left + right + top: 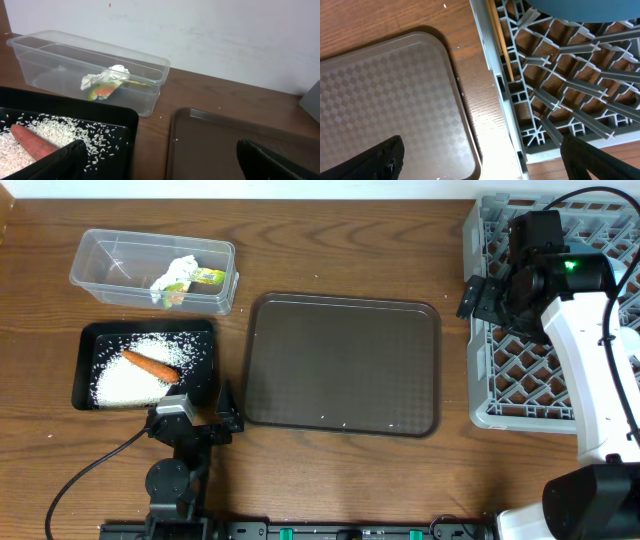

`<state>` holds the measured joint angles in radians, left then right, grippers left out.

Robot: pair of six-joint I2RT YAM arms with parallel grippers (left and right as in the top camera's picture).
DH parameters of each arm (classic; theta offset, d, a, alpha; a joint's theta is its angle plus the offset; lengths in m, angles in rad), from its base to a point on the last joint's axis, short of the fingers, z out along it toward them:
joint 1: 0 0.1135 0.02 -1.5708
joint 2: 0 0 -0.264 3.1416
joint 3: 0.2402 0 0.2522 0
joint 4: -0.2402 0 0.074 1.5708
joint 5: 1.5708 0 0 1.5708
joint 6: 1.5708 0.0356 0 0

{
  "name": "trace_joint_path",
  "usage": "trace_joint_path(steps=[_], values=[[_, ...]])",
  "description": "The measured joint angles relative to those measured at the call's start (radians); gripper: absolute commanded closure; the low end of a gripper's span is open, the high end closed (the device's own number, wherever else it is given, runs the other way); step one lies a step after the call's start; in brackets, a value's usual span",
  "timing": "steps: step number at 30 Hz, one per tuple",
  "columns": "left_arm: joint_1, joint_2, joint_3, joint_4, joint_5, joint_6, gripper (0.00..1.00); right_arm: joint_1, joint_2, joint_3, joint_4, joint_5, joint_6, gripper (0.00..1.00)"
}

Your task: Sort waste into correct bins and load items into the dishwasher rack

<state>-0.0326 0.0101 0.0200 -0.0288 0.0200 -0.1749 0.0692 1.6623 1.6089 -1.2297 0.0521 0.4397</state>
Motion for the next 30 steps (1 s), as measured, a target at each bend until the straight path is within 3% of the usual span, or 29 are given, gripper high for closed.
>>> trace_joint_path(steps=[30], values=[[0.0,0.0,0.0,0.0,0.0,0.0,0.02,0.0,-0.031,0.0,0.0,0.0,0.0,0.01]])
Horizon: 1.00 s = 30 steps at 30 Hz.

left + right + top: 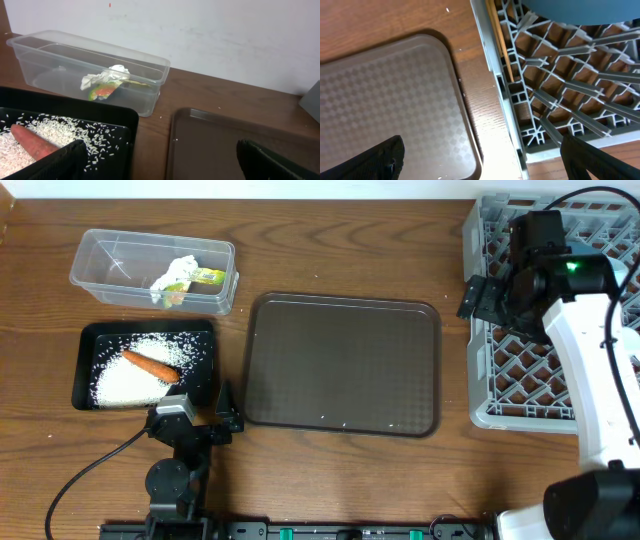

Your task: Sort waste into correct bins and load items into the dishwasher rack

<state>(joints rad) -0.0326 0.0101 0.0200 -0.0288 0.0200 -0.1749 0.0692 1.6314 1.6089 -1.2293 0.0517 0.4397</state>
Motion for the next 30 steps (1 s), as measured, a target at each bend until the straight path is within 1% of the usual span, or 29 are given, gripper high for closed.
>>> trace_joint_path(steps=[4,13,30], values=[[0.0,0.0,0.0,0.0,0.0,0.0,0.02,0.0,-0.135,0.0,0.001,0.0,0.0,0.01],[0.0,0.0,0.0,0.0,0.0,0.0,0.02,0.0,-0.583,0.002,0.005,0.001,0.0,0.01],[0.0,0.0,0.001,-0.001,0.0,0.0,0.02,-0.029,-0.963,0.004,-0.002,0.003,0.0,0.01]])
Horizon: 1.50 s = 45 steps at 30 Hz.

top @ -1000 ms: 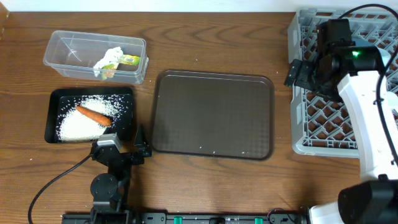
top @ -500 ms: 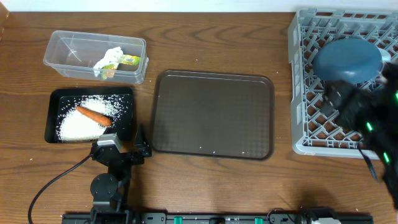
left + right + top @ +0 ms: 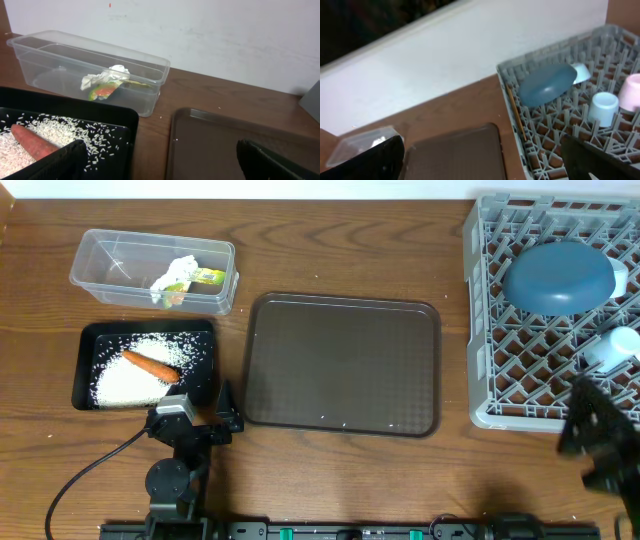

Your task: Sort waste into correct bins and load items into the dishwasher rack

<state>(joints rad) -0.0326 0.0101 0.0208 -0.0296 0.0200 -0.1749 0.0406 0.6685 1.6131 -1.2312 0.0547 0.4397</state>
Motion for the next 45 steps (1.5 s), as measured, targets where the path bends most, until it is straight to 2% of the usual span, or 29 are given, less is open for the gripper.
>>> trace_joint_path(steps=[6,9,16,23,38,45], values=[[0.0,0.0,0.0,0.0,0.0,0.0,0.02,0.0,-0.085,-0.031,0.005,0.017,0.0,0.01],[0.0,0.0,0.0,-0.001,0.0,0.0,0.02,0.0,-0.123,-0.111,0.034,0.027,0.0,0.01],[0.0,0.0,0.002,-0.004,0.001,0.0,0.02,0.0,-0.236,-0.496,0.274,0.032,0.013,0.01],[0.0,0.0,0.002,-0.004,0.001,0.0,0.02,0.0,-0.391,-0.819,0.324,0.05,0.028,0.01],[0.0,0.0,0.002,-0.004,0.0,0.0,0.02,0.0,-0.632,-1.384,0.962,0.092,0.029,0.01],[0.0,0.0,0.002,-0.005,0.0,0.0,0.02,0.0,-0.654,-1.538,1.14,0.062,-0.043,0.01]])
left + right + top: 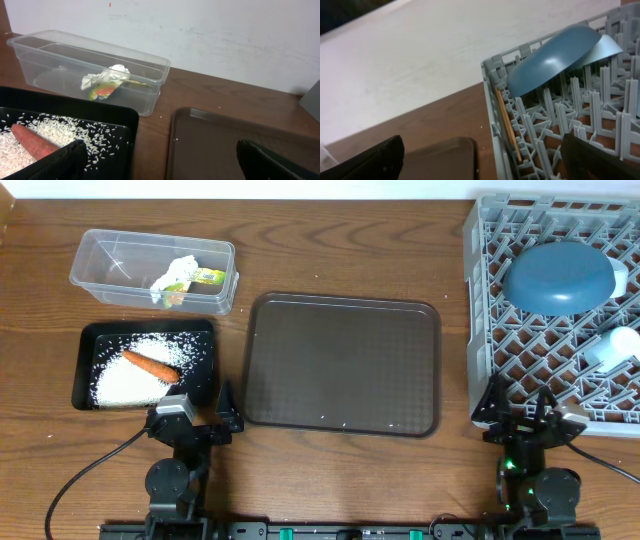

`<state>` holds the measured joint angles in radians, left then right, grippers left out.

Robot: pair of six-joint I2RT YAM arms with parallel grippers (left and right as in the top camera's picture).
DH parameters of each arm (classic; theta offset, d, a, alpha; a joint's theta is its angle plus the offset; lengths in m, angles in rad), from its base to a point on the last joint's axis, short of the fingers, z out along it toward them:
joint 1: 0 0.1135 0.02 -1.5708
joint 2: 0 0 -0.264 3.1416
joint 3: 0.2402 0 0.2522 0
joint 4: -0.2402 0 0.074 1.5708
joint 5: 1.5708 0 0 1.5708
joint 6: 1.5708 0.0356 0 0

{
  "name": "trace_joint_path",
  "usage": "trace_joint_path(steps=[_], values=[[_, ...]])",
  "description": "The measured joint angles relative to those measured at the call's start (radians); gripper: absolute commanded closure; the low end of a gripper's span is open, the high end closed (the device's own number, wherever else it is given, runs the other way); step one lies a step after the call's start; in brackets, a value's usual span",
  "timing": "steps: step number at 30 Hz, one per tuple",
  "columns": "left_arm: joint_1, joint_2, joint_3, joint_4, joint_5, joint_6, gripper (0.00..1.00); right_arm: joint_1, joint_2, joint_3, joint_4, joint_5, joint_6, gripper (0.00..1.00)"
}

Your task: Sort waste into correct bins and load items into the dishwasher rack

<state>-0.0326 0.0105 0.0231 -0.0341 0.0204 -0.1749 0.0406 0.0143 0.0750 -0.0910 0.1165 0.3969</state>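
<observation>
The grey dishwasher rack (480, 330) at the right holds a blue bowl (557, 274), a white cup (612, 347) and a wooden chopstick (508, 124). A clear bin (100, 275) at the far left holds crumpled paper and a wrapper (107, 82). The black bin (205, 345) holds rice and a carrot (150, 365). My left gripper (195, 415) rests open at the front left, and my right gripper (522, 412) rests open at the front right by the rack's near edge. Neither holds anything.
A brown tray (345, 365) lies bare in the middle of the wooden table (350, 250). A white wall stands behind the table in both wrist views.
My right arm has gone down to its rest place at the front right; its camera sits lower and closer to the rack. The left arm and all objects are unchanged.
My right arm hung open over the rack's left edge at the two oldest moments. Then it was pulled back off the rack toward the front right corner, leaving the bowl and cup in view. Now it is parked low at the front. The left arm stayed parked throughout.
</observation>
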Motion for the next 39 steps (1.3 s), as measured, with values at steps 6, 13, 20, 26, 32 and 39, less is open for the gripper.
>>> trace_joint_path(steps=[6,13,20,26,32,39], values=[[0.0,0.0,0.0,0.0,0.0,0.0,0.02,0.0,-0.002,-0.062,0.035,-0.008,-0.123,0.01],[0.0,0.0,0.0,0.0,0.0,0.0,0.02,0.0,-0.002,-0.068,0.032,-0.009,-0.355,0.01],[0.0,0.0,0.0,0.0,0.0,0.0,0.02,0.0,-0.002,-0.068,0.03,-0.016,-0.467,0.01],[0.0,0.0,0.0,0.0,0.0,0.0,0.02,0.0,-0.002,-0.068,0.029,-0.019,-0.452,0.01],[0.0,0.0,0.0,0.0,0.0,0.0,0.02,0.0,-0.002,-0.068,0.029,-0.019,-0.449,0.01],[0.0,0.0,0.0,0.0,0.0,0.0,0.02,0.0,-0.002,-0.068,0.029,-0.019,-0.448,0.01]])
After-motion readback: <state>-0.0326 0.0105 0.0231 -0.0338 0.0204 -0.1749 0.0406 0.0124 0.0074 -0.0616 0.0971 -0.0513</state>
